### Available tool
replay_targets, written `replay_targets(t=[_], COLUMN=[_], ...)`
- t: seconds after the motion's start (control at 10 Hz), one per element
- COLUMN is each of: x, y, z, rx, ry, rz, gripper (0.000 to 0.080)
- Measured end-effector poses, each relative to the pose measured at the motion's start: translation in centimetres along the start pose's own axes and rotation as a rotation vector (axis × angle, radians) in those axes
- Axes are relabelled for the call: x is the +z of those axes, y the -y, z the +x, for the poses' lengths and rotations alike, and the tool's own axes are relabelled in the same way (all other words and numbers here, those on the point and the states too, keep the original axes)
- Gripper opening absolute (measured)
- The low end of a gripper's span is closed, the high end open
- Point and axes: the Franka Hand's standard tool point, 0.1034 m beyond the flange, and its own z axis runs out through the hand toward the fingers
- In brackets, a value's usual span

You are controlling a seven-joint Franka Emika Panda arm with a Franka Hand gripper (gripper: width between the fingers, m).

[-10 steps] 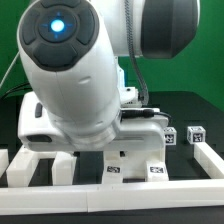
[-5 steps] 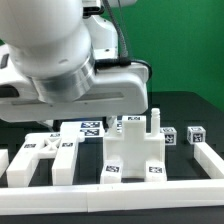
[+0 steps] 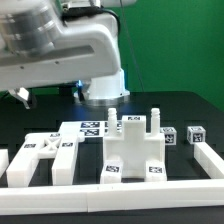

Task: Assemble chair

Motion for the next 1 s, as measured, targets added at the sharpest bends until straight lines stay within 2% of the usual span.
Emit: replay_targets(t=[0.1,0.4,0.6,0.7,0.8,1.0], x=[0.2,-0.1,0.1,2.0,4.7,7.5], y=[0.2,-0.3,-1.1,-2.2,-3.1,-3.6], z=[-0.4,0.2,0.8,0.3,-1.1,-2.0], rx=[0.001,0.011,0.016,0.014,0.030,0.053], ry=[-0.070,-0.249,-0.371,-0.413,-0.396,-0.366], rz=[-0.006,-0.033,-0.062,-0.084,-0.085,-0.078], gripper=[0.0649,0.0649,0.0649,0.0649,0.0649,0.0649])
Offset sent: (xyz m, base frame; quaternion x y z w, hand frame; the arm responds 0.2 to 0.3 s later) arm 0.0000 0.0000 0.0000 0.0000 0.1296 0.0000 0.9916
